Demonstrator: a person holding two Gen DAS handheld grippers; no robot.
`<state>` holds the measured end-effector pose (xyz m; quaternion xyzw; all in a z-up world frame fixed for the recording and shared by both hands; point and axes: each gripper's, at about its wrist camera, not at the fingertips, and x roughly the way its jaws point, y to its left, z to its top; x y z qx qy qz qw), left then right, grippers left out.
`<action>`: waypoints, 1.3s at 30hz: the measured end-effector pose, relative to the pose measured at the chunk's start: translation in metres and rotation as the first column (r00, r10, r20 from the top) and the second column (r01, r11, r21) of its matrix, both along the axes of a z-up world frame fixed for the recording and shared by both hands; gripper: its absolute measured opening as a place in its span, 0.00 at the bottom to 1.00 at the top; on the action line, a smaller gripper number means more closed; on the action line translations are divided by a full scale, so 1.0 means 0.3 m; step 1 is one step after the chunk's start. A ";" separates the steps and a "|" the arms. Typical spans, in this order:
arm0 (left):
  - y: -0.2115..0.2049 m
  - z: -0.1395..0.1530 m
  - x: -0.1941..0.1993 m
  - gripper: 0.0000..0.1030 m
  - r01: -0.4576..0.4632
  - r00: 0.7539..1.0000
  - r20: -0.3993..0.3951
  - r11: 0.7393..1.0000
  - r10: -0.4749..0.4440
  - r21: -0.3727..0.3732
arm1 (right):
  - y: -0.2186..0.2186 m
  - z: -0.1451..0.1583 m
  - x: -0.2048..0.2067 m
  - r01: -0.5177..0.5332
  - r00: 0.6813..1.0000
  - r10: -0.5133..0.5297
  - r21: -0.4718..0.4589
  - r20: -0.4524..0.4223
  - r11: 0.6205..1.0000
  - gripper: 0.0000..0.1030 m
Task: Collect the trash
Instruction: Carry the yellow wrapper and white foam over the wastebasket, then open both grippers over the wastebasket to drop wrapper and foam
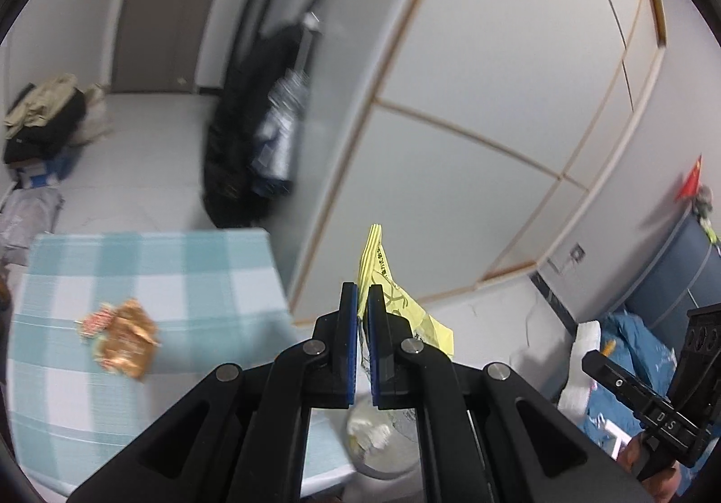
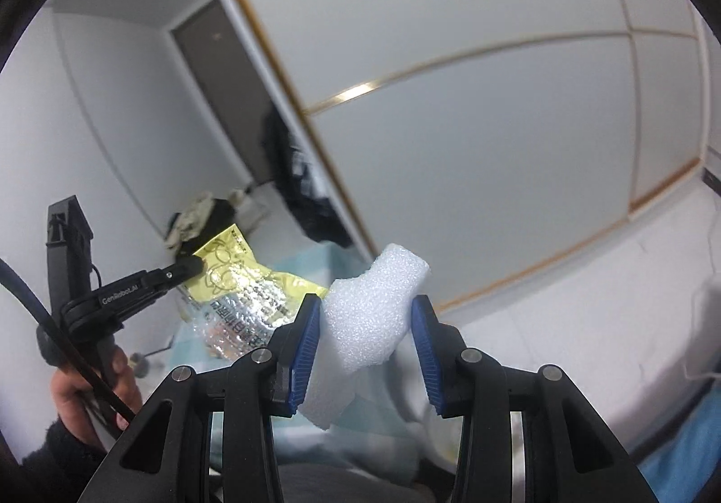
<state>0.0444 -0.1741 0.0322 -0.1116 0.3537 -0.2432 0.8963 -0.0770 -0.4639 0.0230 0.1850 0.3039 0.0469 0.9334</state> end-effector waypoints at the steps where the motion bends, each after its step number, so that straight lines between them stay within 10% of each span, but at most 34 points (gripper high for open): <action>1: -0.035 -0.022 0.012 0.00 0.021 1.000 -0.015 1.000 -0.020 0.013 | -0.024 -0.025 0.003 0.013 1.000 -0.013 0.003 -0.019 1.000 0.38; 13: -0.362 -0.308 0.120 0.00 0.228 0.956 -0.220 0.963 -0.194 0.142 | -0.255 -0.438 0.089 0.161 0.955 -0.132 0.091 -0.266 0.983 0.38; 25: -0.528 -0.476 0.162 0.00 0.307 0.922 -0.317 0.920 -0.223 0.242 | -0.290 -0.797 0.224 0.141 0.881 -0.032 0.196 -0.472 0.970 0.40; 30: -0.572 -0.538 0.197 0.00 0.335 0.896 -0.384 0.908 -0.224 0.250 | -0.265 -0.831 0.240 0.089 0.880 0.014 0.192 -0.475 0.977 0.60; 39: -0.622 -0.596 0.191 0.00 0.382 0.869 -0.430 0.883 -0.244 0.271 | -0.324 -0.808 0.187 0.148 0.885 -0.048 0.182 -0.463 0.972 0.62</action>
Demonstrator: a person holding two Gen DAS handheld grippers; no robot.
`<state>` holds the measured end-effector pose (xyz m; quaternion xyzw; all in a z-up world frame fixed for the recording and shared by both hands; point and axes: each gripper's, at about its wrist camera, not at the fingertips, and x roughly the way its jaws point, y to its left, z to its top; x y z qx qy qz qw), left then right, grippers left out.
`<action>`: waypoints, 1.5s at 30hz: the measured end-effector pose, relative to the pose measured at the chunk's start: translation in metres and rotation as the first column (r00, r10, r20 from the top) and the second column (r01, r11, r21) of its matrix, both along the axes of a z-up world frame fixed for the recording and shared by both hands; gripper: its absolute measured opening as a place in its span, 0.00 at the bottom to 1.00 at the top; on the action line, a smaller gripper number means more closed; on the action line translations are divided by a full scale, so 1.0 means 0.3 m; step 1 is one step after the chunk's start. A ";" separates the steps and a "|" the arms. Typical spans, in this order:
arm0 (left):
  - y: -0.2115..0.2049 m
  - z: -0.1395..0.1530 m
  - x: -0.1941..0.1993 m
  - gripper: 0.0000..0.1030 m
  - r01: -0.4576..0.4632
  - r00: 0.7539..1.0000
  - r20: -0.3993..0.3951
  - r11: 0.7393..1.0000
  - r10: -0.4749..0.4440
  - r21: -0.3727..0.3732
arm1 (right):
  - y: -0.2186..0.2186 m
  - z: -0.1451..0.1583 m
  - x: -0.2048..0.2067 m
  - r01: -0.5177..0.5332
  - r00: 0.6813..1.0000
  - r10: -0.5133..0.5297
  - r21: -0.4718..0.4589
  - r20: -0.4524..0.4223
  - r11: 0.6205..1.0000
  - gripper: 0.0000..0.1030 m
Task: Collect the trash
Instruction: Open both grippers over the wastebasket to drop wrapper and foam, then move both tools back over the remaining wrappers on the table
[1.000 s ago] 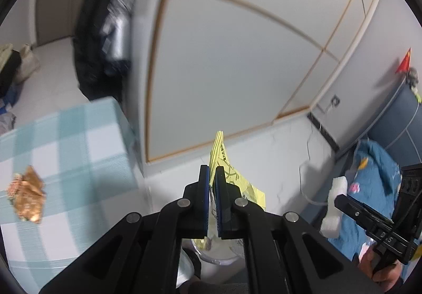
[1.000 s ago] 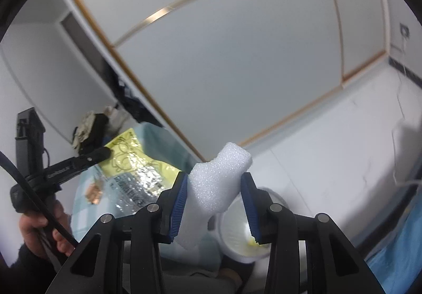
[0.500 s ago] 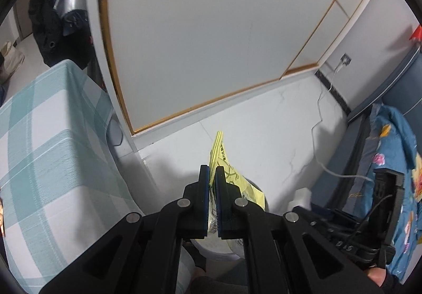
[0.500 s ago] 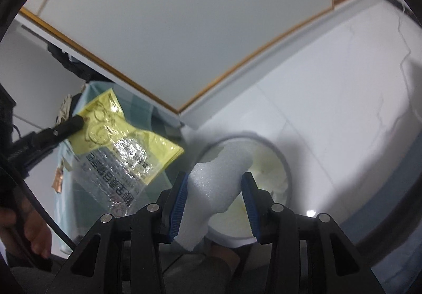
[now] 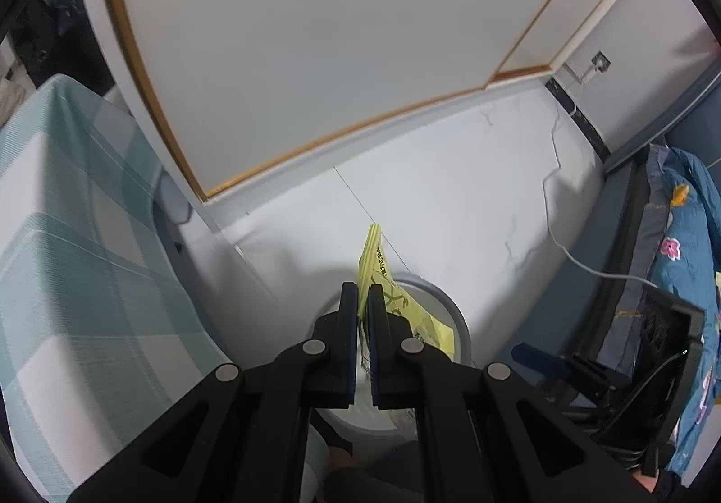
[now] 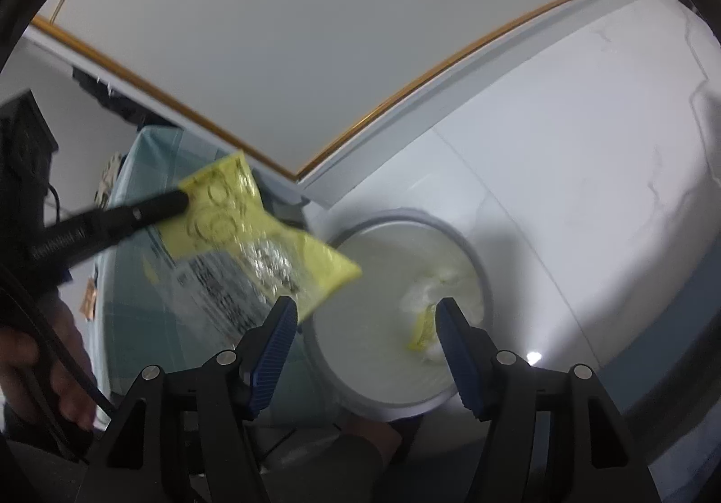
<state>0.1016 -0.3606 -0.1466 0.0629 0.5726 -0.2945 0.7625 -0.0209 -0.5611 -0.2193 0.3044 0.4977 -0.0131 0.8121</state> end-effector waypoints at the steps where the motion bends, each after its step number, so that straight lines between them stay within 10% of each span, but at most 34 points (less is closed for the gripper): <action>1: -0.008 -0.007 -0.006 0.00 0.006 1.000 -0.008 1.000 -0.006 0.008 | -0.002 0.023 -0.008 0.019 1.000 -0.018 -0.027 0.012 0.999 0.63; 15: -0.052 -0.155 -0.035 0.02 0.048 0.980 -0.195 0.992 -0.025 0.115 | -0.051 0.069 -0.062 0.102 0.993 -0.097 -0.089 0.062 0.991 0.76; 23: -0.043 -0.148 -0.060 0.37 0.063 0.980 -0.196 0.989 -0.036 0.136 | -0.025 0.111 -0.082 0.090 0.992 -0.078 -0.123 0.098 0.988 0.81; 45: 0.180 0.190 -0.140 0.69 -0.095 0.985 0.143 0.995 0.097 -0.017 | 0.098 0.388 -0.172 0.069 0.966 -0.014 -0.205 0.259 0.976 0.90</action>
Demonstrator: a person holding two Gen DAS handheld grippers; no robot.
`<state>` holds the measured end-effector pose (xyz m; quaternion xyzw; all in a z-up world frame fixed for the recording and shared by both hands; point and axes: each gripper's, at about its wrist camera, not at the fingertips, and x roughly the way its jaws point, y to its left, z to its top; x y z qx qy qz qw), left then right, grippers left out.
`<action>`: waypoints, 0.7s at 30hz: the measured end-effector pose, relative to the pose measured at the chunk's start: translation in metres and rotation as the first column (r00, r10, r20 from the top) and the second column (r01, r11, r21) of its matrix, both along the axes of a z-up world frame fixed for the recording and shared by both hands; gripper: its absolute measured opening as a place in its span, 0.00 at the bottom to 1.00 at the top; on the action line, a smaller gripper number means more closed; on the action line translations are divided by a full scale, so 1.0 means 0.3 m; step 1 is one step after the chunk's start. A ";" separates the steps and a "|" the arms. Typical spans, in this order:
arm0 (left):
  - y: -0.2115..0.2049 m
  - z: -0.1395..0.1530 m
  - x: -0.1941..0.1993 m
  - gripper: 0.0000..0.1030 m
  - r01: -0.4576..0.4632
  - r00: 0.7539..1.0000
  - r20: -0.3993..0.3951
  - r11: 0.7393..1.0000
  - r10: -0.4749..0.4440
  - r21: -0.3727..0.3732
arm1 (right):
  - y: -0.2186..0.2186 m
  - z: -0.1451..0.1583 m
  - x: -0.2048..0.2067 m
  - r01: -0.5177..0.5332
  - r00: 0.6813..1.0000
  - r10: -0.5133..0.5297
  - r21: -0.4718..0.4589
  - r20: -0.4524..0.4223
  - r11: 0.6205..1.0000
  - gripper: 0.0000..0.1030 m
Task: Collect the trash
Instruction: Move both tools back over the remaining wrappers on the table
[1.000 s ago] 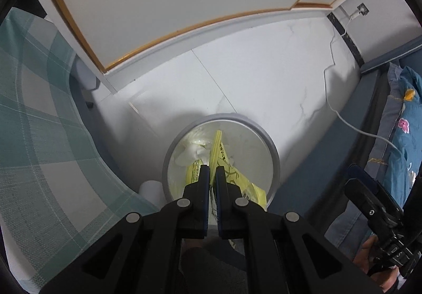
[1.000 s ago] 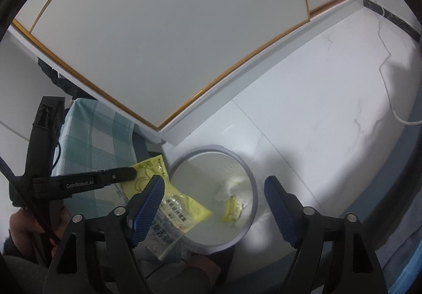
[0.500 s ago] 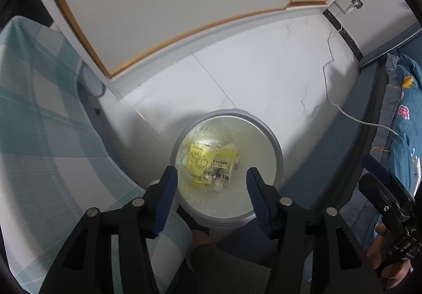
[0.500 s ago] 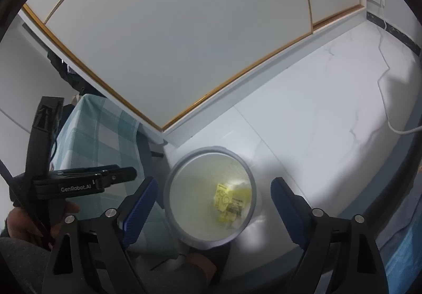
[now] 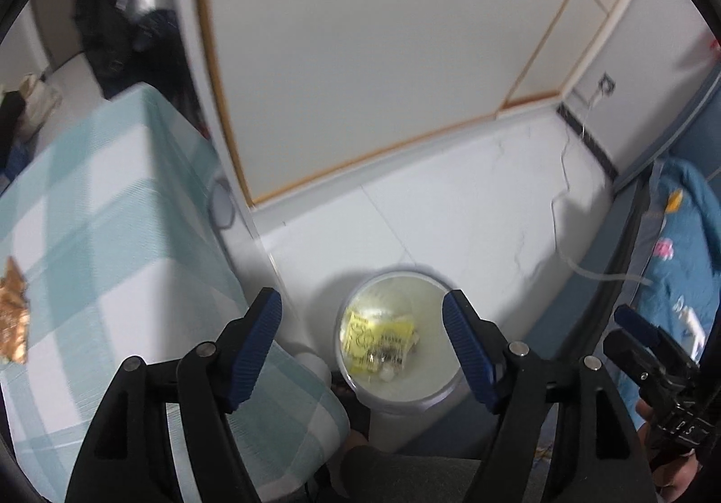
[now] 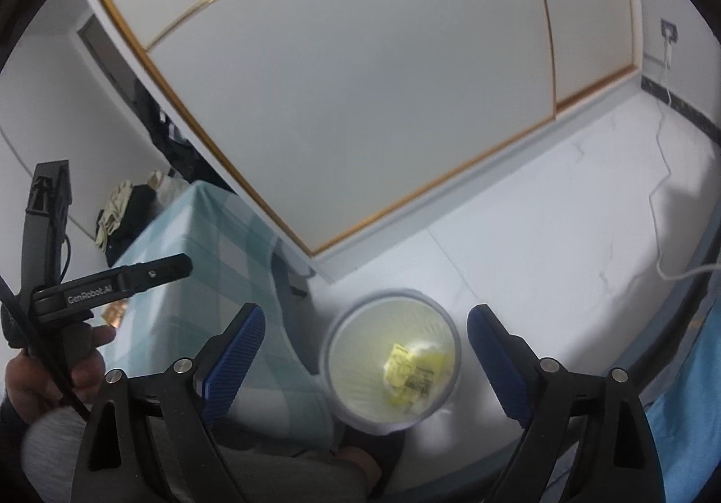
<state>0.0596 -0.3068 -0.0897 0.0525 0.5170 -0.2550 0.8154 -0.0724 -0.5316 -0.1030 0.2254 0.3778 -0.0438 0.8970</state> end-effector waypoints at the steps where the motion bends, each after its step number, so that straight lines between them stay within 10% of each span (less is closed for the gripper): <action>1: 0.020 0.027 -0.005 0.69 -0.012 1.000 0.019 1.000 0.012 -0.018 | 0.010 0.021 -0.002 -0.003 1.000 0.003 -0.006 0.013 1.000 0.91; 21: 0.464 0.319 -0.073 0.69 -0.249 0.922 0.271 0.960 0.275 -0.129 | 0.453 0.371 0.041 -0.238 0.938 0.250 -0.079 0.239 0.968 0.96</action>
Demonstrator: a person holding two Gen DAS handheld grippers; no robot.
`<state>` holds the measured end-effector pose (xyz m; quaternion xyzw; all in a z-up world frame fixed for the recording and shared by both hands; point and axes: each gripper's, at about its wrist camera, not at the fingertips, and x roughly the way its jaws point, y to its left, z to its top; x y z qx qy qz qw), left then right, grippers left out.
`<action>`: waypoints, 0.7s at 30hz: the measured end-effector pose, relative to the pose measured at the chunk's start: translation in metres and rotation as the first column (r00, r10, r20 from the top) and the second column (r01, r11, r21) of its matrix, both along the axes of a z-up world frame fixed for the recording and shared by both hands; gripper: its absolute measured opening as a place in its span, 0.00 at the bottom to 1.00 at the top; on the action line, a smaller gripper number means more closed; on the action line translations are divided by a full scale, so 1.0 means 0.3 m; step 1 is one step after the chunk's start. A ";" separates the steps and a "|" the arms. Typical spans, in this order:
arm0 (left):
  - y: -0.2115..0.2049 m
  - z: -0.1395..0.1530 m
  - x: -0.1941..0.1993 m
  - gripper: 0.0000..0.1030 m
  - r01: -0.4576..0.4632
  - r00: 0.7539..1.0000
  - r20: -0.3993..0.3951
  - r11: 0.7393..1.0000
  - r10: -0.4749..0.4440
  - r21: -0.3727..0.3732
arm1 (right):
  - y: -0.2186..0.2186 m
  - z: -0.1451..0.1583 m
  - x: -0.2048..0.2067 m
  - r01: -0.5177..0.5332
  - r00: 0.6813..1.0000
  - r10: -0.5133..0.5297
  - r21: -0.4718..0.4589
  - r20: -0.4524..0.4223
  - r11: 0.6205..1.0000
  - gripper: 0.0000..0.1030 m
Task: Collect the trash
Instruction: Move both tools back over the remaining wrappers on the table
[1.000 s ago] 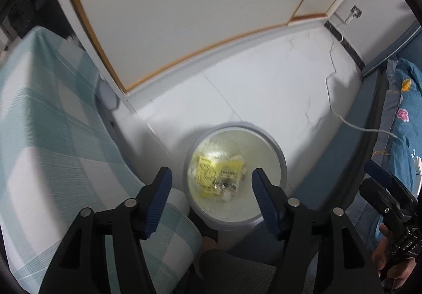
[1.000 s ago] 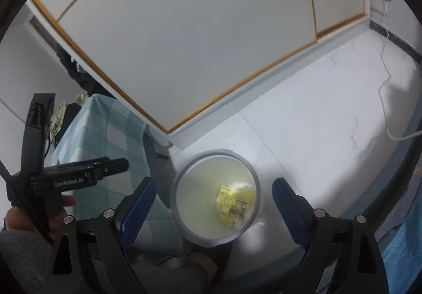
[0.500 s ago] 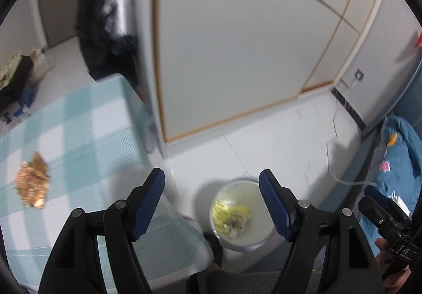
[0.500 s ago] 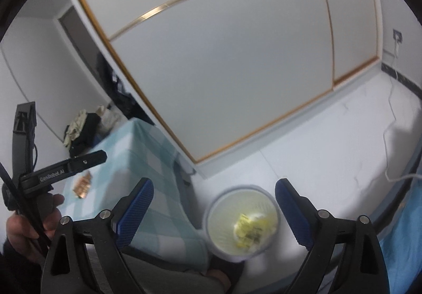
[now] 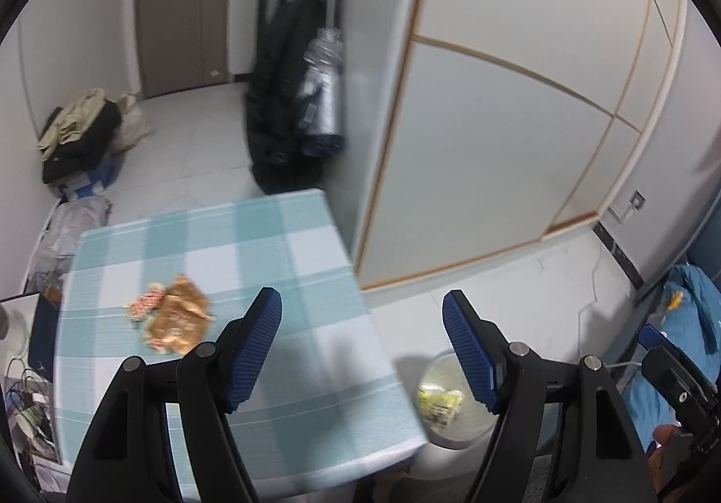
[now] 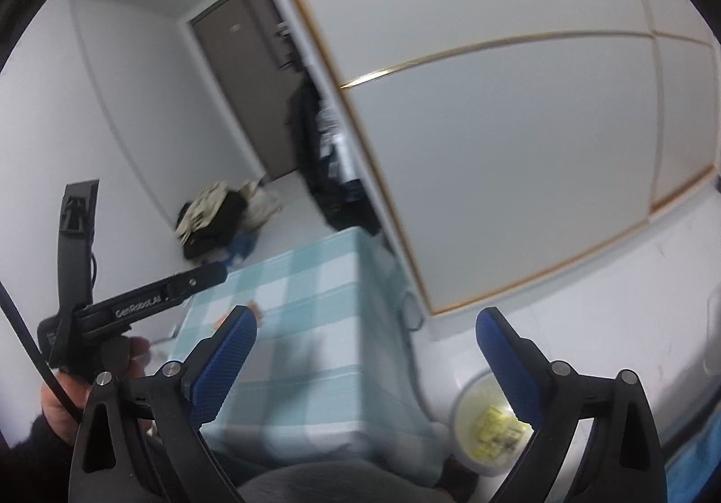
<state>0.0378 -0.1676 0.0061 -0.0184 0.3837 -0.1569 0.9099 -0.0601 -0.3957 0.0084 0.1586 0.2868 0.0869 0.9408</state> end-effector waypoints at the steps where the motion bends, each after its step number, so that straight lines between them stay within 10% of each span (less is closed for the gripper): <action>1: 0.031 0.006 0.000 0.69 -0.014 1.000 0.008 1.000 0.014 -0.004 | 0.031 0.013 0.008 -0.019 1.000 0.019 -0.009 0.009 1.000 0.96; 21: 0.544 -0.006 0.067 0.69 -0.286 0.957 0.034 0.956 0.288 -0.064 | 0.519 -0.014 0.284 -0.323 0.938 0.321 0.010 -0.130 0.946 0.96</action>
